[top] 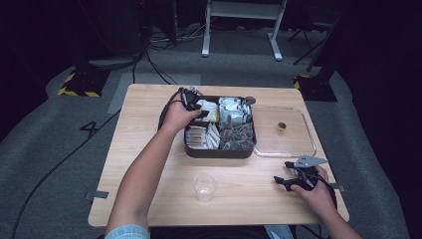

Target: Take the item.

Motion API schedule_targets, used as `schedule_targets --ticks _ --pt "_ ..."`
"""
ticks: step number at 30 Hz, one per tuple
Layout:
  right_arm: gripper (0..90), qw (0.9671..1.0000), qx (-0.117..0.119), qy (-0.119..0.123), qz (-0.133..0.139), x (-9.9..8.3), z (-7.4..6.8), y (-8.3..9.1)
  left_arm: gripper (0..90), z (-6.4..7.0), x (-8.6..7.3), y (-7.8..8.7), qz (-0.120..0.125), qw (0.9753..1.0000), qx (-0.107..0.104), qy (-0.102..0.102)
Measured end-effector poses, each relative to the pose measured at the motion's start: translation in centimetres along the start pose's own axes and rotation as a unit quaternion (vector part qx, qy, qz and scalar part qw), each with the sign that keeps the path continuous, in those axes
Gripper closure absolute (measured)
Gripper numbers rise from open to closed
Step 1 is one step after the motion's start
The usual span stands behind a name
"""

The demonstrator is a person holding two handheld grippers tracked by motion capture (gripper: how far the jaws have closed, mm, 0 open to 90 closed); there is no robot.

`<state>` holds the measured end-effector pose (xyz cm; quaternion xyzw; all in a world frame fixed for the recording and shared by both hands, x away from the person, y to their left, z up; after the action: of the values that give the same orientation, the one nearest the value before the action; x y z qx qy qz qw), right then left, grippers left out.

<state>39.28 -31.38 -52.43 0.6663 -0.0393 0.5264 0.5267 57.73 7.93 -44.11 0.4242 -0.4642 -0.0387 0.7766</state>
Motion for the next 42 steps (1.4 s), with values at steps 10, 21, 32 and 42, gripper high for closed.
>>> schedule_targets --ticks 10,21,32,42 --pt "20.5 1.0 0.001 0.0 0.001 0.0 0.0 0.1 60.7 -1.2 -0.2 -2.0 -0.013 0.999 -0.023 0.037" --pt "21.2 1.0 0.0 0.0 0.001 -0.1 -0.1 0.1 63.8 -1.6 -0.5 -3.2 -0.032 0.9979 -0.032 0.047" --pt "21.2 1.0 0.0 0.0 0.001 -0.1 0.0 0.1 69.2 -1.9 -0.9 -3.8 -0.049 0.9969 -0.034 0.051" --pt "21.2 1.0 0.001 0.0 0.001 -0.1 -0.1 0.1 89.8 -1.5 -0.9 -3.9 -0.066 0.9967 -0.038 0.028"
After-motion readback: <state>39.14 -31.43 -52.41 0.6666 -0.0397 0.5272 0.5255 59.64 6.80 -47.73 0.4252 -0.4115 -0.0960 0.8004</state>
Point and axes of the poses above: each handheld gripper's, and its own axes: y roughly backward along the jaws, x roughly out of its top, z roughly to its right, the point moved 3 cm from there along -y, roughly forward along the jaws, and after that the axes turned 9 degrees about -x, right-handed, at the moved point
